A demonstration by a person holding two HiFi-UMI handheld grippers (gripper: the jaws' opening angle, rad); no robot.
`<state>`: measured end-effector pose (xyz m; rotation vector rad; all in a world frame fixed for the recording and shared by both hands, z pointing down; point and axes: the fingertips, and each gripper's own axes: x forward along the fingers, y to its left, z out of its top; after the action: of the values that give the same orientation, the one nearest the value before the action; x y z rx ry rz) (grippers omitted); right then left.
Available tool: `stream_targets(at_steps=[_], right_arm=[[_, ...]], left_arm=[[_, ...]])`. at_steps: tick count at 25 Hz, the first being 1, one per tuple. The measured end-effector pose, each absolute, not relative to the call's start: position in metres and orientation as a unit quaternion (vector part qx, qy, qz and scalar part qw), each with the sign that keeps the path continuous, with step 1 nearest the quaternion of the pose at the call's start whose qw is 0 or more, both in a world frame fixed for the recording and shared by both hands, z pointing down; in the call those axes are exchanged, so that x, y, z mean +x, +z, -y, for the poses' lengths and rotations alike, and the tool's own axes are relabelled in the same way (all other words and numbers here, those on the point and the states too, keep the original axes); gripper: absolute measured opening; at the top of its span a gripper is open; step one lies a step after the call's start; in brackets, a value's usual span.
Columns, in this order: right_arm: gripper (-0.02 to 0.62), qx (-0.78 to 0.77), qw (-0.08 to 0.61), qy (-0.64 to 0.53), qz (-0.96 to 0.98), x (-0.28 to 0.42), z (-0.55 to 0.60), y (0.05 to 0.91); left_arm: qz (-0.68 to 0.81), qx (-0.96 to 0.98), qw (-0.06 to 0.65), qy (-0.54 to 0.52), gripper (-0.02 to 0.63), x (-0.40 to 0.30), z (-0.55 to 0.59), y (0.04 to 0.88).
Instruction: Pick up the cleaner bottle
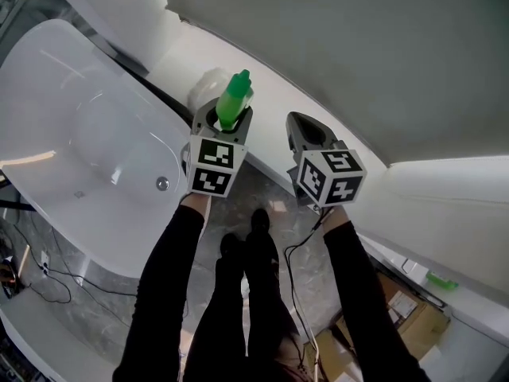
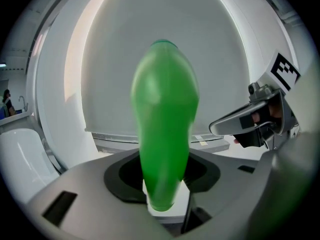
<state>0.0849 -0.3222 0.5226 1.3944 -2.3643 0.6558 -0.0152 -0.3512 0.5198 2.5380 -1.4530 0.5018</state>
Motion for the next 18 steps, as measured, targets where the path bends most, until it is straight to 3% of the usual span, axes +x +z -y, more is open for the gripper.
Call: stream_targets(at_steps=[18], right_arm=[[0.001, 0.4, 0.128, 0.16, 0.893, -0.024, 0.312, 0.385]], left_arm=[[0.56, 0.815, 0.064, 0.136, 0.189, -0.118, 0.305, 0.399]])
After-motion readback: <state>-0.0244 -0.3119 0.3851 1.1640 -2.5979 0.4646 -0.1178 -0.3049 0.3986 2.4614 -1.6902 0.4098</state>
